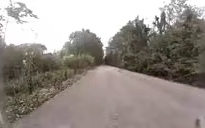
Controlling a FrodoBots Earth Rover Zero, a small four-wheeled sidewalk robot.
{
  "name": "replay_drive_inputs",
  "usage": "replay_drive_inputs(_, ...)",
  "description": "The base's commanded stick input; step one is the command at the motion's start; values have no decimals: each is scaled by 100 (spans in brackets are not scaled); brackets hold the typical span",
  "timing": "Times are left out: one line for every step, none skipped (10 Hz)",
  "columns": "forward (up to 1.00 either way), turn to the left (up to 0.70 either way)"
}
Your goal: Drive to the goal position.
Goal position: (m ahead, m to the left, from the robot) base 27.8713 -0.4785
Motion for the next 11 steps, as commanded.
replay_drive_inputs(70, 17)
replay_drive_inputs(70, 10)
replay_drive_inputs(70, 1)
replay_drive_inputs(70, 0)
replay_drive_inputs(70, 0)
replay_drive_inputs(70, 0)
replay_drive_inputs(70, 0)
replay_drive_inputs(70, 0)
replay_drive_inputs(70, 0)
replay_drive_inputs(70, 0)
replay_drive_inputs(70, 0)
